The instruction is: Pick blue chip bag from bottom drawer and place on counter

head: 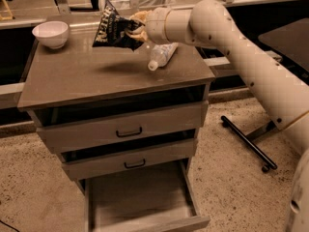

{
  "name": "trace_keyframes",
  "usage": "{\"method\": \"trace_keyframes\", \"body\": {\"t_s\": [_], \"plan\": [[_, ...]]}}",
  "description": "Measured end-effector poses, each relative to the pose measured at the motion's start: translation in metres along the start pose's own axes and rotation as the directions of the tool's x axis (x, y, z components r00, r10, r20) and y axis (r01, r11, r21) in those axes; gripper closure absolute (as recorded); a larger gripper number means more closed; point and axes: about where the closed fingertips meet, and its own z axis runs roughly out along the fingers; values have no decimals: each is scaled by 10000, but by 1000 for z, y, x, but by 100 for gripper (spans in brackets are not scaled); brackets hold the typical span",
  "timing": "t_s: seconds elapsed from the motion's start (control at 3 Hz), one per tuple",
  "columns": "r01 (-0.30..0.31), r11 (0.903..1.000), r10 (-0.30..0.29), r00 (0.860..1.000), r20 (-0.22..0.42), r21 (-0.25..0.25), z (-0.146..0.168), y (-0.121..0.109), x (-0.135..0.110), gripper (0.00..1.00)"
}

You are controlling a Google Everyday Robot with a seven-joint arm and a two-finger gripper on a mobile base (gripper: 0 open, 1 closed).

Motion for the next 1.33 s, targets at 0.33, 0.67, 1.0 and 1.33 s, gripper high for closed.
{"method": "trace_keyframes", "body": {"t_s": [0.33, 0.67, 1.0, 1.33], "plan": [[-755, 9971, 756, 9949, -673, 40, 32, 23, 22, 43], [-738, 9973, 738, 9960, -499, 25, 29, 20, 17, 12], [-775, 9970, 775, 9961, -422, 21, 29, 20, 15, 0], [-776, 9970, 779, 9957, 511, -64, 12, 11, -14, 0]]}}
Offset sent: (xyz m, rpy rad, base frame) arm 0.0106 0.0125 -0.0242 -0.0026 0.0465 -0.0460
